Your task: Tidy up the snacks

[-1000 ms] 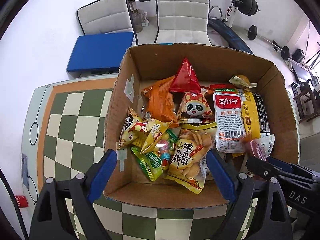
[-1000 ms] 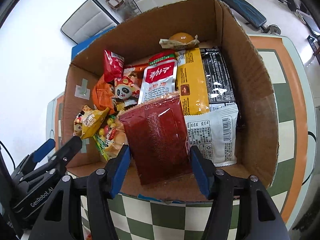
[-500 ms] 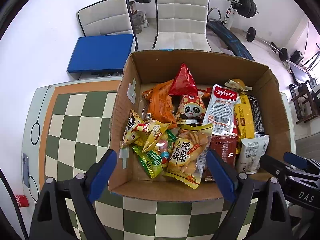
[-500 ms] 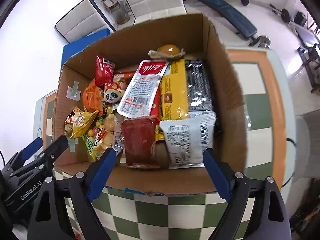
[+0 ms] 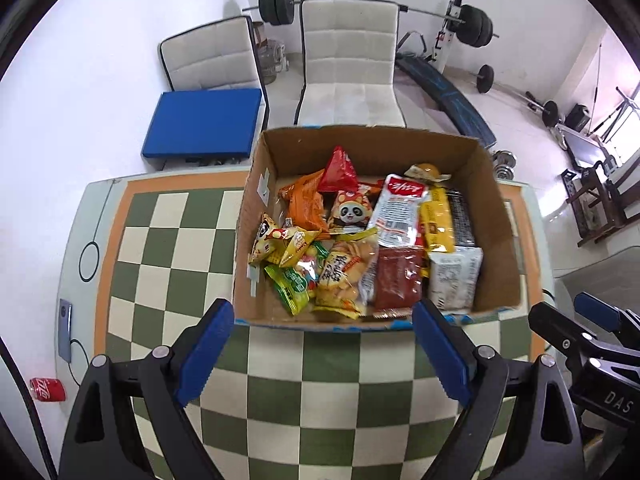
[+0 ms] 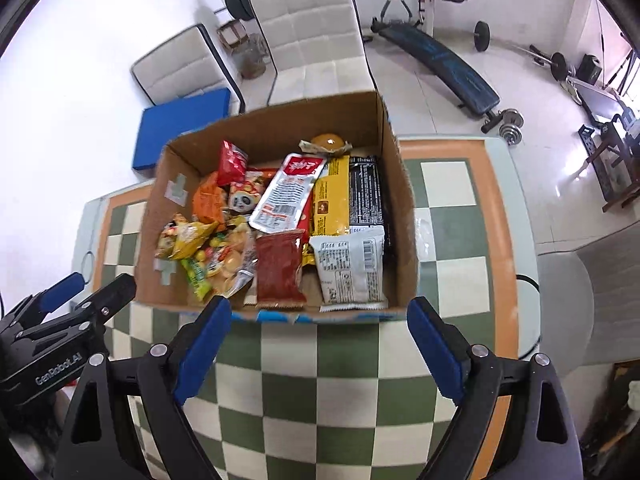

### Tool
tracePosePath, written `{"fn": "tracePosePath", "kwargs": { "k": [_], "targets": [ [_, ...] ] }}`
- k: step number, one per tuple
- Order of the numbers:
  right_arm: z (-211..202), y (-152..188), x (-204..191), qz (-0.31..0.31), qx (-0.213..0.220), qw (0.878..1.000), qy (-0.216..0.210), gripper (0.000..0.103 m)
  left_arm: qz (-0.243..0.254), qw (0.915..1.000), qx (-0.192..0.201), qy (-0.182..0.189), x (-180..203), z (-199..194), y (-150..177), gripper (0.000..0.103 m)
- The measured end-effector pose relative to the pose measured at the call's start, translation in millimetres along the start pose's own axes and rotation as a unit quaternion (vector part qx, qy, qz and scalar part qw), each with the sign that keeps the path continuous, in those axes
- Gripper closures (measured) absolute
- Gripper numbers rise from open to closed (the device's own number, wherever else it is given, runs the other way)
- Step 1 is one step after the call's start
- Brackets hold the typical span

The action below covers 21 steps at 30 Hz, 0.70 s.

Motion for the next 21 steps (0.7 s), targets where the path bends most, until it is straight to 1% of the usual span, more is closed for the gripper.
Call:
{"fn": "tracePosePath", "kwargs": {
  "k": [3,5,8,10,16,21],
  "targets": [
    [-30.9,7.5,-2.2,-0.003,0.017,1.0,-0.004,0.011,0.0,0.9999,0.006,0.013,3.5,-26.6,7.4,0.012],
    [-50.4,12.4,-2.4,-0.006,0.028,1.0,0.0,0.011,0.002,0.9998,0.014,0.015,4.7,-41.9,11.4,0.012],
    [-79.3,21.0,-4.6,-0.011,0.043,0.999,0.002,0.011,0.003,0.9995,0.028,0.011,4.8,-67.9,18.5,0.011],
    [-95.5,27.9,-5.7,-0.013,0.049,0.999,0.003,0.011,0.003,0.9995,0.03,0.013,5.5,-80.0,24.3,0.012],
    [-149.7,47.7,-12.8,-0.033,0.082,0.996,0.024,0.011,-0.001,0.999,0.043,0.014,2.9,-118.7,40.8,0.012],
    [-182.3,60.8,-24.3,-0.042,0.097,0.994,0.016,0.011,-0.004,0.9983,0.057,0.016,2.0,-147.9,50.3,0.012]
  ]
}}
Point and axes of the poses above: each gripper's, at about its wrist camera, not at the fingertips, and z roughly the way its jaws point, x to its right, y to its underside, the point moved 10 cm from there along z, roughly the way its jaws point, and after that the axes turned 11 degrees about -z, right-handed, at the moved point
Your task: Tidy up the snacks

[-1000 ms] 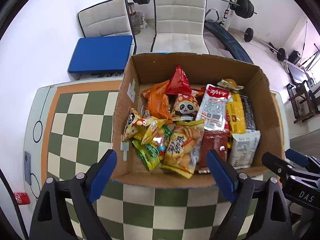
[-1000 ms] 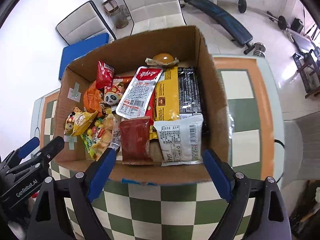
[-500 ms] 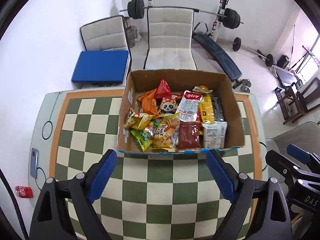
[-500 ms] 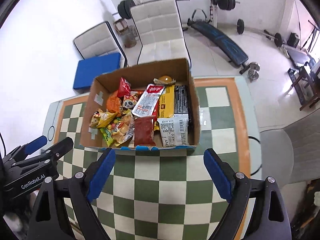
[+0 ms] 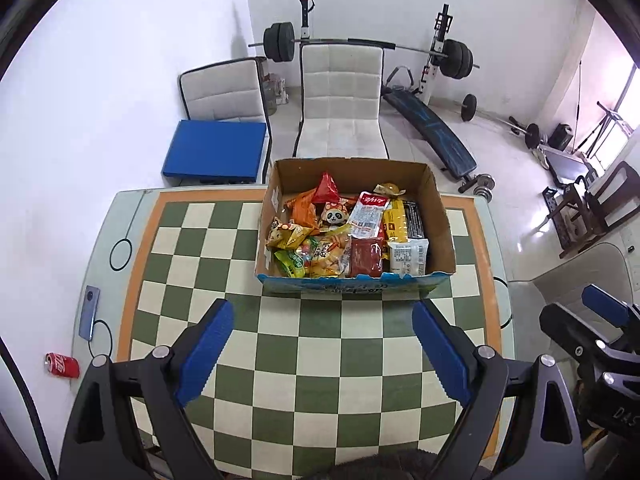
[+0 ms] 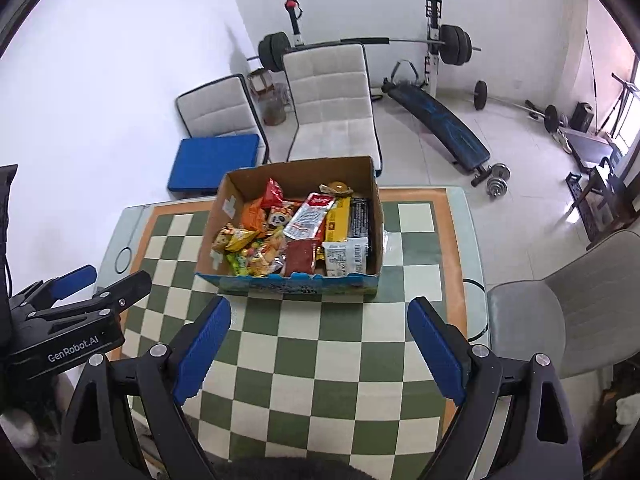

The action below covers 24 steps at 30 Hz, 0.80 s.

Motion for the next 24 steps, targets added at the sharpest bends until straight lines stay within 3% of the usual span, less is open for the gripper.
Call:
{"fn": "tracePosePath", "kwargs": {
  "k": [13,17,20,24],
  "targets": [
    [-41.2,15.1,-13.1,-0.011,0.01,1.0,-0.005,0.01,0.0,0.9998,0.019,0.005,-0.7,-30.3,7.4,0.011],
    [-41.1,10.8,-7.9,-0.003,0.018,1.0,0.001,0.004,0.002,0.9996,0.025,0.011,1.0,-27.9,4.5,0.011],
    [-38.0,6.8,-3.4,0.0,0.023,1.0,0.009,0.004,0.003,0.9994,0.035,0.002,0.8,-21.8,-0.1,0.0],
    [-28.4,-0.3,1.8,-0.003,0.028,0.999,0.028,0.004,0.0,0.999,0.045,0.002,0.0,-15.0,-5.8,0.0]
  ]
}}
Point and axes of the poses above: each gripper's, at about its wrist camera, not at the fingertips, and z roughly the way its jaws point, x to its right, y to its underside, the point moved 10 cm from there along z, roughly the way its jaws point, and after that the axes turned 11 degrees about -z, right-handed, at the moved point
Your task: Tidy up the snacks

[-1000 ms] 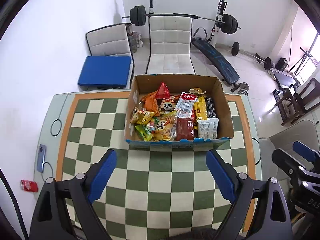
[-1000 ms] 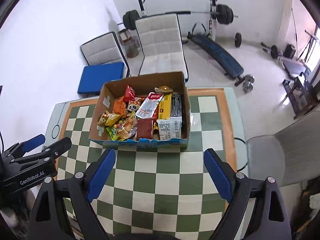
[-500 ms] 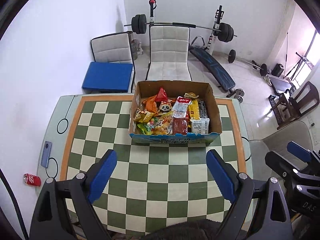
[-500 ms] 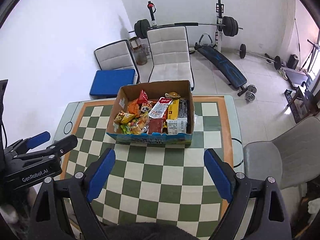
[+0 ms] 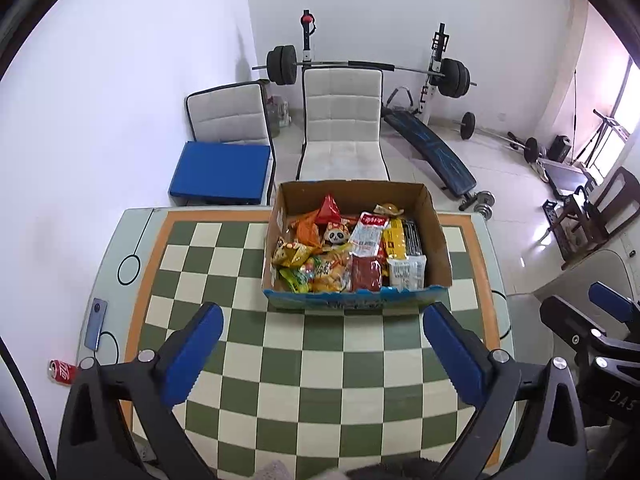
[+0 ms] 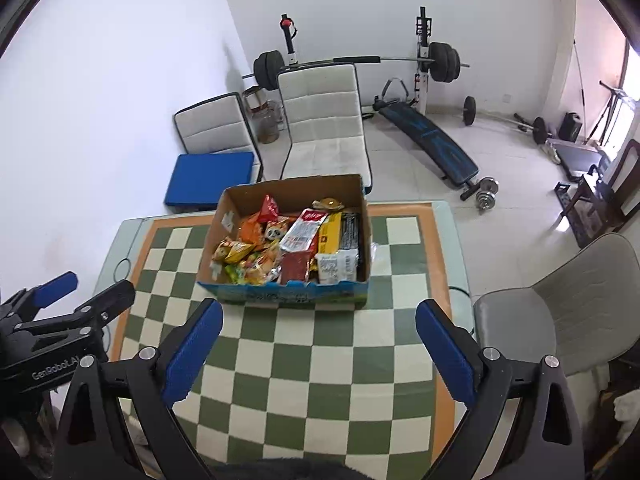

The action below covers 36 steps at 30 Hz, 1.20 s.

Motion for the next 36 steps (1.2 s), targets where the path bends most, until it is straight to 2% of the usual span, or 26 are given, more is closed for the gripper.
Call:
{"fn": "tracePosePath", "kwargs": {
  "k": [8,16,21,36],
  "targets": [
    [26.5,-6.5,11.6,-0.001,-0.004,1.0,0.027,0.003,-0.011,0.9999,-0.003,-0.011,-6.8,24.2,-7.4,0.0],
    [47.0,-9.0,17.5,0.002,-0.012,0.999,0.035,0.003,-0.009,0.9997,-0.009,-0.018,-7.6,37.7,-6.5,0.0],
    [49.1,-10.2,17.6,0.001,-0.013,0.999,0.034,0.003,-0.012,0.9995,-0.023,-0.019,-8.3,42.5,-3.4,0.0],
    [53.3,-10.4,13.1,0.001,-0.006,0.999,0.036,0.002,-0.007,0.9996,-0.022,-0.015,-7.8,44.1,-2.9,0.0]
  ]
}}
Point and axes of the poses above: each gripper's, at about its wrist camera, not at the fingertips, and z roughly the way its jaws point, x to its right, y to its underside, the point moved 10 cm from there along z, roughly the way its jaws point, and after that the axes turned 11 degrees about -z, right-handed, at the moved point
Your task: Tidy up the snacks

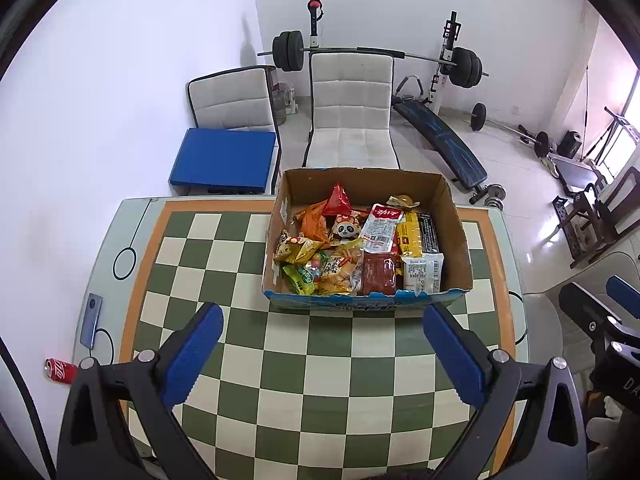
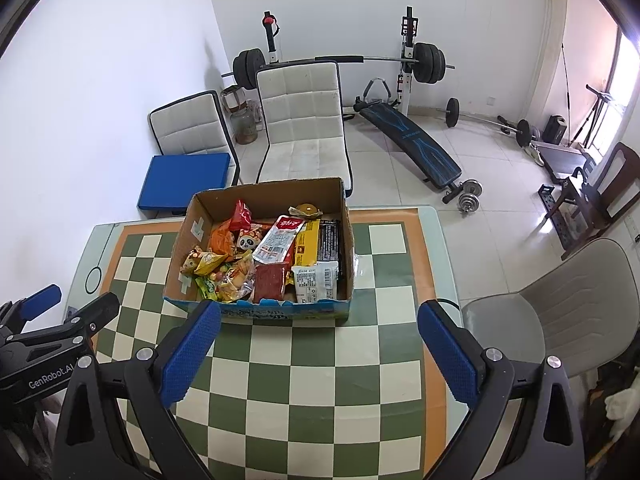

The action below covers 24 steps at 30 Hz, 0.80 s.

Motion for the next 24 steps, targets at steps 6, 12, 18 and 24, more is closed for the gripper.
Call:
{"fn": "tracePosePath", "kwargs": {
  "k": [6,12,18,24],
  "targets": [
    [-2.3,0.4,1.5,0.002,0.0,1.0,0.002,0.002,0.001,1.0,-0.001,0.003,1.9,-1.7,0.5,0.0],
    [-5.2,0.5,2.3,0.003,0.002,1.0,0.004,0.002,0.003,1.0,-0.001,0.007,4.3,-4.8,-0.2,0.0],
    [-5.1,0.6,2.6,0.003,0.002,1.0,0.005,0.002,0.007,0.9999,-0.001,0.013,8.6,-7.0,0.4,0.0],
    [-7.9,0.4,2.4,0.003,0.003,1.0,0.005,0.002,0.008,0.9998,-0.001,0.016,11.1,-7.8,0.5,0.0]
  ]
}}
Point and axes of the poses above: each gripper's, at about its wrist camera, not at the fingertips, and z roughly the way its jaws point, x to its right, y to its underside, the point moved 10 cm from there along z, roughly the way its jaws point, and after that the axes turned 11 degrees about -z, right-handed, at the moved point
